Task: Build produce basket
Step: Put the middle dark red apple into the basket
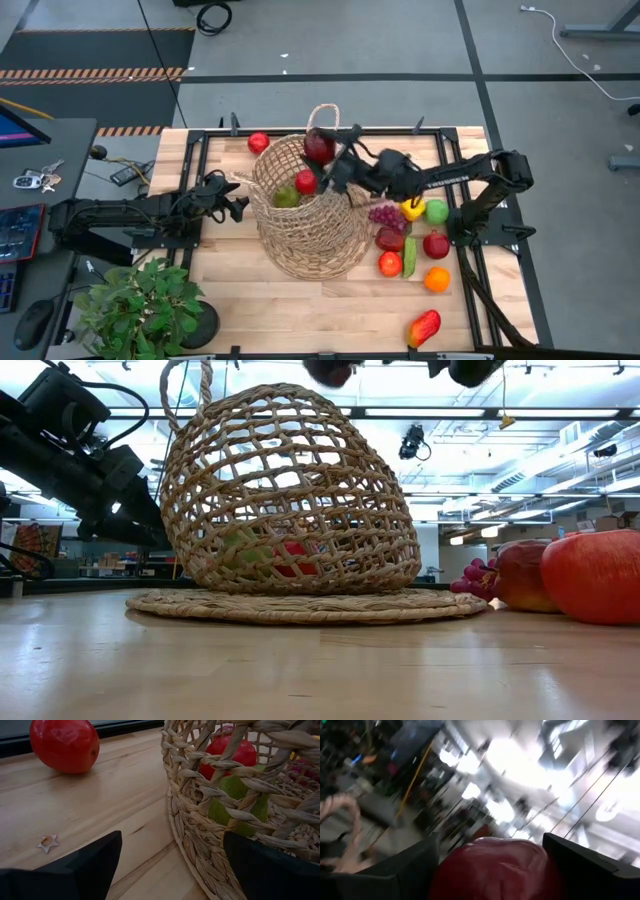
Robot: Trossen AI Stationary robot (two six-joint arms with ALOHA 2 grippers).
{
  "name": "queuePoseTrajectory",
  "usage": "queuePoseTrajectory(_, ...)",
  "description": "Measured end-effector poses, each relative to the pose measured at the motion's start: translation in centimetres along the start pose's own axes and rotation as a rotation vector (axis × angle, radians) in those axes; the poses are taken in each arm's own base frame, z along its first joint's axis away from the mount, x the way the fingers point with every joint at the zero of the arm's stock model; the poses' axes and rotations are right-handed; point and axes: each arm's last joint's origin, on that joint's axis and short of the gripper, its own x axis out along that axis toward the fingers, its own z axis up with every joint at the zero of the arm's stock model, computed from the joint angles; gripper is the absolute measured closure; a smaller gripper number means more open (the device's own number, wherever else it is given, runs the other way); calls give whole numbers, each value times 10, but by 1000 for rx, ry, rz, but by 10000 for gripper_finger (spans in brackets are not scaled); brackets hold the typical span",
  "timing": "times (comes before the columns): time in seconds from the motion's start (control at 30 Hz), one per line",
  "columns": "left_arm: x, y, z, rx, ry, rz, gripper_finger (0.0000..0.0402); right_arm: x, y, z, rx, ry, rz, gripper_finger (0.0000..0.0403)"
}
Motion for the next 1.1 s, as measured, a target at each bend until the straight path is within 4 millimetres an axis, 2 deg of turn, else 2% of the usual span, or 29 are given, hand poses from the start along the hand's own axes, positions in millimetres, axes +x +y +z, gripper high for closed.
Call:
queuePoseTrajectory(0.23, 0, 0, 0, 0, 0, 0, 44, 36, -16, -1, 267, 245, 199, 54)
queuePoseTrajectory(0.33, 0, 0, 0, 0, 0, 0, 44, 45, -16, -2, 277, 290, 223, 54)
queuePoseTrajectory(0.47, 0, 0, 0, 1, 1, 1, 44, 56, 5, -10, 236, 328, 261, 54)
queuePoseTrajectory(0.67, 0, 0, 0, 0, 0, 0, 44, 80, 33, -22, 35, 408, 265, 54)
queuePoseTrajectory(0.83, 0, 0, 0, 1, 1, 1, 44, 91, 57, -35, -95, 490, 453, 54)
queuePoseTrajectory(0.97, 0, 0, 0, 1, 1, 1, 44, 91, 73, -47, -204, 558, 612, 54)
queuePoseTrajectory(1.1, 0, 0, 0, 0, 0, 1, 44, 87, 84, -56, -218, 579, 755, 54)
